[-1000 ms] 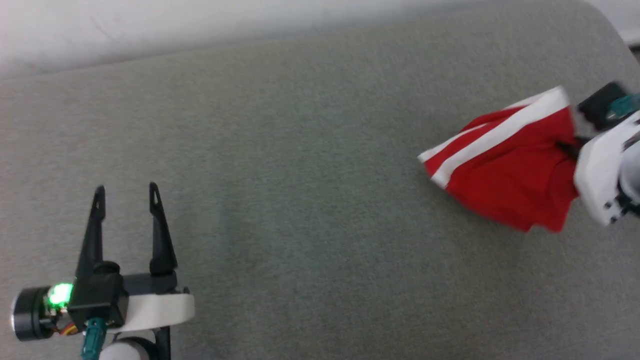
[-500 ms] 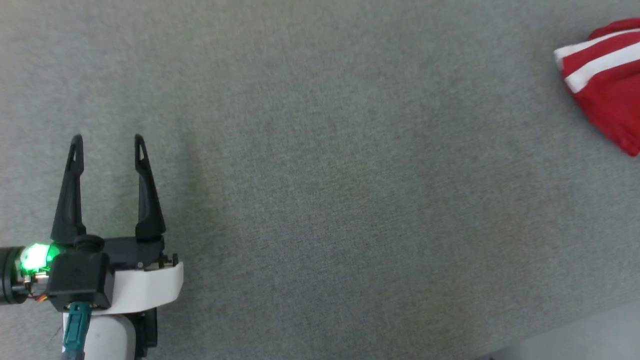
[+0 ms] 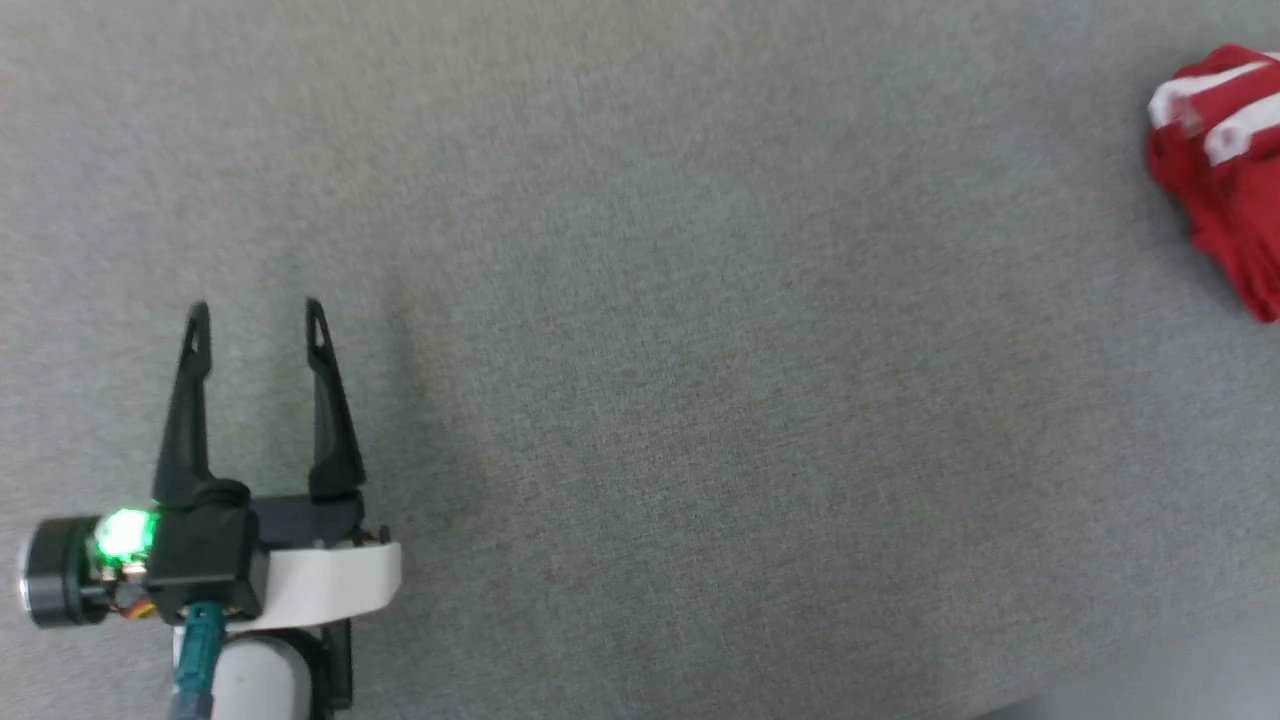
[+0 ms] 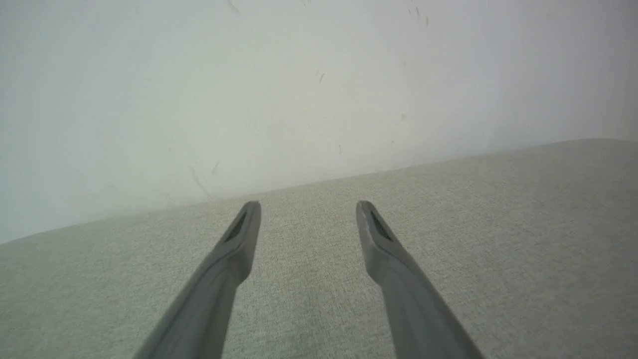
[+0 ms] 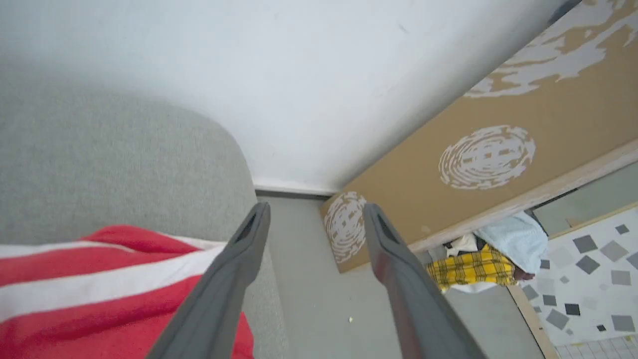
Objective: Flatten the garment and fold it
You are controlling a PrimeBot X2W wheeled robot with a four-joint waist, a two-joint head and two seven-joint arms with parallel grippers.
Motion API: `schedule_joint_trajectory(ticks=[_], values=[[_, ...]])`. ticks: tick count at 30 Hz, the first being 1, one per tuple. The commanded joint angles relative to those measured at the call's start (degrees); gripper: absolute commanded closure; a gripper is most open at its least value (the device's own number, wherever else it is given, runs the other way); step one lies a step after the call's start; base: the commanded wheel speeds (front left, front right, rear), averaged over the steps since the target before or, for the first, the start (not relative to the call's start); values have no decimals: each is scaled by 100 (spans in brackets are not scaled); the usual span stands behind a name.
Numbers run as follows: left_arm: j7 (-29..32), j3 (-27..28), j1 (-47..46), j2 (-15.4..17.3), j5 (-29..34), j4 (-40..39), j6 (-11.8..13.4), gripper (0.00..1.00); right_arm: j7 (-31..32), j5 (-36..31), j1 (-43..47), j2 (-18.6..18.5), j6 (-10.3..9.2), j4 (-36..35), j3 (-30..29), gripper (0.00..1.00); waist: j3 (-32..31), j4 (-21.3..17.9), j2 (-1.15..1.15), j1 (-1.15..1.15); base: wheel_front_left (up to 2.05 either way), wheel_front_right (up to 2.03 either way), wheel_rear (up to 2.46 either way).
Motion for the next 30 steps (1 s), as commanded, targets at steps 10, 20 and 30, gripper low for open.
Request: schedule_joint_trajectory(ticks=[10,20,30], values=[[-27,-54,391,-221,-252,286,31,0,-453,-945,1231,1471,-12,-3554,-1633,0,-1471,744,0,1,0,0,0],[-27,55,575,-354,-340,604,-118,0,-455,-554,3219,2770,-12,-5468,-1604,0,-2048,1293,0,1,0,0,0],[-27,120,743,-460,-373,946,-344,0,-455,-129,5157,3273,-12,-5737,-1292,0,-2452,1583,0,1,0,0,0]])
